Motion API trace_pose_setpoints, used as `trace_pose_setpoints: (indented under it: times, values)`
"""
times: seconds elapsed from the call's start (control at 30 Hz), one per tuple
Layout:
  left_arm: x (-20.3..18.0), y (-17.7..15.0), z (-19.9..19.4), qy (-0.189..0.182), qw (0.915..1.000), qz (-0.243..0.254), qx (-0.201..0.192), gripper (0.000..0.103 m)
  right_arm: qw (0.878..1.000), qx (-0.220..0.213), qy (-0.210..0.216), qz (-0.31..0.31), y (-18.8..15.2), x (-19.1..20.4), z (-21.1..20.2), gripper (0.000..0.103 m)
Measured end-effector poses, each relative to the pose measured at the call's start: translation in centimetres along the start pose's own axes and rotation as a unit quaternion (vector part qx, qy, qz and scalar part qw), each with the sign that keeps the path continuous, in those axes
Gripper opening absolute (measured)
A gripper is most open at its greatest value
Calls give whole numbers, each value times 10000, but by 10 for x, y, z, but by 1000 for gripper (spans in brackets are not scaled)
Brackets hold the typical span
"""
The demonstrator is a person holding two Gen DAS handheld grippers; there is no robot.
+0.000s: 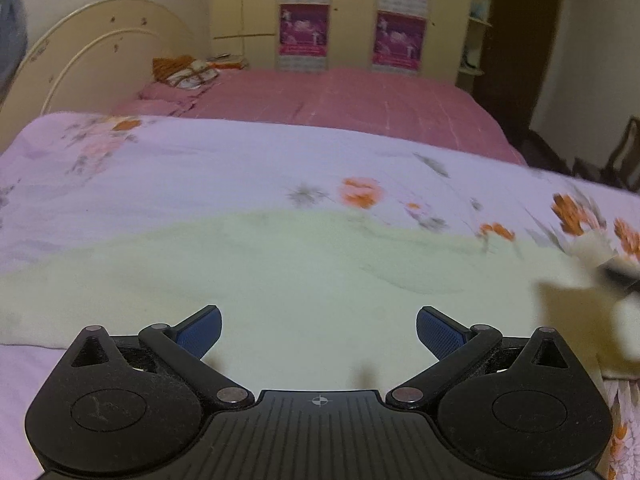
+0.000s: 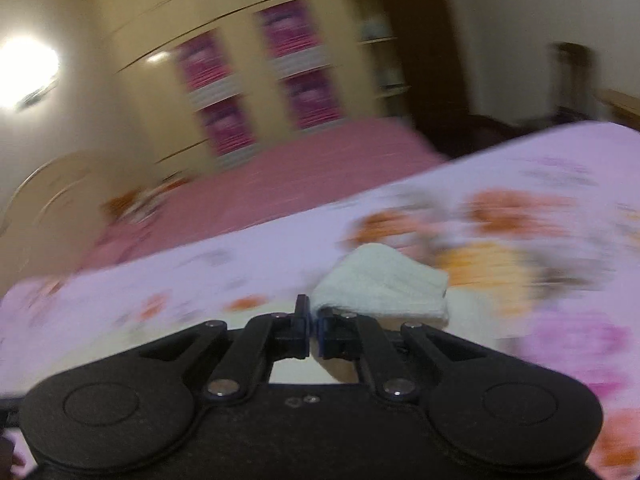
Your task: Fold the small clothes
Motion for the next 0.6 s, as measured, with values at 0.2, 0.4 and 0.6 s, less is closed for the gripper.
trace_pose_setpoints:
  times: [0.2,0.4,0.6]
  values:
    - [26,-5,14,-355,9990,-183,212,103,9844,1292,634,-1012,-73,104,55,29]
    - [5,-15,33,-908,9950,-61,403,103,9852,856,886,-1193,-58,90,16,61]
    - [-48,-33,45,-1250,9887,748,365,102,9945,565,-186,-862,-45,15,-7,61]
Point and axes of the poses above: each gripper's, at about its wrist camera, not at the fingertips, and z roughly the way its jaws point, x to its left, y to its top, the point moved 4 cm from there along z, roughly the way its jaws point, and after that the axes turned 12 degrees about -y, right-handed, at the moved point
